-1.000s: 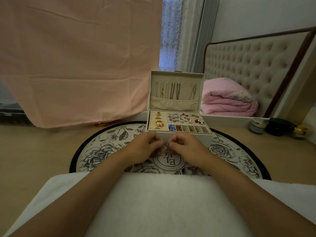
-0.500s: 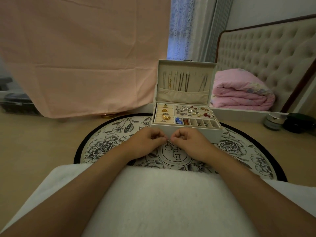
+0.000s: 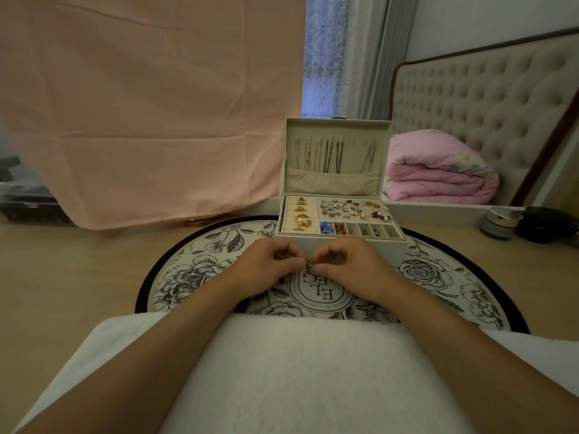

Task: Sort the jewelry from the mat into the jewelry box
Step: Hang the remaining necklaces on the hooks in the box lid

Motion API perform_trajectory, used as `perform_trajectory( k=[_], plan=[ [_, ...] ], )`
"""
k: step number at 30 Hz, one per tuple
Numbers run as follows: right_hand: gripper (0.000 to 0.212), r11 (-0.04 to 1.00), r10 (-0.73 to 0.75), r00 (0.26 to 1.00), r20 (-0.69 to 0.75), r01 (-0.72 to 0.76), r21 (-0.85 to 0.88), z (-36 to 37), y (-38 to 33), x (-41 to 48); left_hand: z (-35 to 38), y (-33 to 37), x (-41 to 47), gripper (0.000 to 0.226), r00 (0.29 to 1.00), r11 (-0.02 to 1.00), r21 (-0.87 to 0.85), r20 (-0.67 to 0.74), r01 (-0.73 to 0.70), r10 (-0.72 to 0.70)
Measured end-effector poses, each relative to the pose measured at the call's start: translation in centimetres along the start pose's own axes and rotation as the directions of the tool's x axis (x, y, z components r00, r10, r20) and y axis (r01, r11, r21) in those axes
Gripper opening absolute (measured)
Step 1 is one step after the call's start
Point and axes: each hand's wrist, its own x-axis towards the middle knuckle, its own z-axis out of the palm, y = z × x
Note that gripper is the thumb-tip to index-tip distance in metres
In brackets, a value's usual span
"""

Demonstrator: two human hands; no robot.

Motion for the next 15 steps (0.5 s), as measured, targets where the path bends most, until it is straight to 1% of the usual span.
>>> perform_trajectory(
  k=[2, 3, 5, 6, 8, 10, 11, 12, 14, 15],
  plan=[
    [0.014, 0.999, -0.013, 0.998, -0.056, 0.01, -0.047, 0.0, -0.4, -0.3, 0.1, 0.3, -0.1, 0.009, 1.0, 0.995, -0.098, -0.001, 0.028, -0.028],
    [0.014, 0.997, -0.018, 0.996, -0.092, 0.011, -0.082, 0.0, -0.5, -0.4, 0.1, 0.4, -0.1, 0.01, 0.999, 0.992, -0.12, -0.003, 0.042, -0.042],
    [0.01, 0.988, -0.031, 0.989, -0.146, 0.008, -0.156, 0.0, -0.7, -0.5, 0.2, 0.6, -0.2, 0.013, 0.998, 0.991, -0.124, -0.013, 0.056, -0.058],
    [0.008, 0.984, -0.034, 0.988, -0.15, 0.007, -0.177, -0.1, -0.8, -0.7, 0.2, 0.6, -0.2, 0.014, 0.998, 0.991, -0.124, -0.02, 0.055, -0.058],
    [0.006, 0.983, -0.038, 0.989, -0.143, 0.012, -0.183, 0.0, -1.2, -0.9, 0.3, 0.7, -0.3, 0.014, 0.998, 0.991, -0.123, -0.031, 0.056, -0.06],
    [0.005, 0.98, -0.049, 0.984, -0.169, 0.015, -0.196, 0.2, -1.5, -1.0, 0.4, 0.8, -0.4, 0.015, 0.997, 0.991, -0.124, -0.044, 0.058, -0.064],
    [0.004, 0.982, -0.042, 0.981, -0.187, 0.006, -0.189, 0.2, -1.6, -0.9, 0.4, 0.8, -0.4, 0.015, 0.997, 0.99, -0.128, -0.051, 0.059, -0.065],
    [0.005, 0.989, -0.019, 0.98, -0.198, -0.01, -0.144, 0.3, -1.7, -0.9, 0.4, 0.8, -0.4, 0.015, 0.996, 0.99, -0.13, -0.056, 0.059, -0.066],
    [0.01, 0.999, 0.054, 0.983, -0.176, -0.053, 0.009, 0.4, -2.0, -0.9, 0.4, 1.0, -0.5, 0.015, 0.996, 0.989, -0.134, -0.066, 0.053, -0.062],
    [0.011, 0.995, 0.083, 0.984, -0.156, -0.074, 0.06, 0.4, -2.1, -0.9, 0.5, 1.1, -0.5, 0.015, 0.996, 0.989, -0.141, -0.068, 0.048, -0.058]
  ],
)
